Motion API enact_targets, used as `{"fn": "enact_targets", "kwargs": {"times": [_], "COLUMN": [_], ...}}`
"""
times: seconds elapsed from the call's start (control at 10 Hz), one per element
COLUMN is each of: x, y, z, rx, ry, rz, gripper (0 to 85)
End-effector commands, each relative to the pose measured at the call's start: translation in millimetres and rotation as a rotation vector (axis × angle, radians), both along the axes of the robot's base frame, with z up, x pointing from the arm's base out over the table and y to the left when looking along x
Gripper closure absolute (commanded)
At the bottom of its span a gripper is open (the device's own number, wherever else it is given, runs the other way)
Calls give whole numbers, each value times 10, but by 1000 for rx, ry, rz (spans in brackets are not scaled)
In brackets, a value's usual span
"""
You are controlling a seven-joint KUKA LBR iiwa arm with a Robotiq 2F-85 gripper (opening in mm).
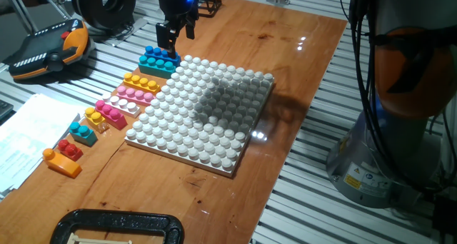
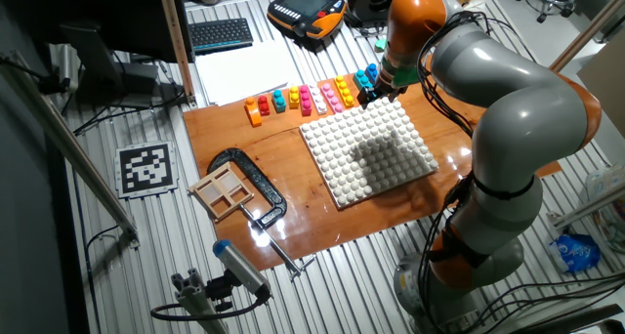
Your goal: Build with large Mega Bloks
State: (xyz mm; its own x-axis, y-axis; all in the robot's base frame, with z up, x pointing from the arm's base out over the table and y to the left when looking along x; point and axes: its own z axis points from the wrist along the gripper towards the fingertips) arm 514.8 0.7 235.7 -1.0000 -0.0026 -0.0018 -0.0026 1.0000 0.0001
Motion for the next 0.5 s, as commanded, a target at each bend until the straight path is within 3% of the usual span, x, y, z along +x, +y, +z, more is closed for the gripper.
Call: {"fn": "enact_targets", "kwargs": {"times": [0.0,0.4], "x": [0,-13], "y": [0,16], "z": [2,62], "rx": [120,107], "ry": [-32,-25], "rz": [53,46], "gripper": [850,850]}}
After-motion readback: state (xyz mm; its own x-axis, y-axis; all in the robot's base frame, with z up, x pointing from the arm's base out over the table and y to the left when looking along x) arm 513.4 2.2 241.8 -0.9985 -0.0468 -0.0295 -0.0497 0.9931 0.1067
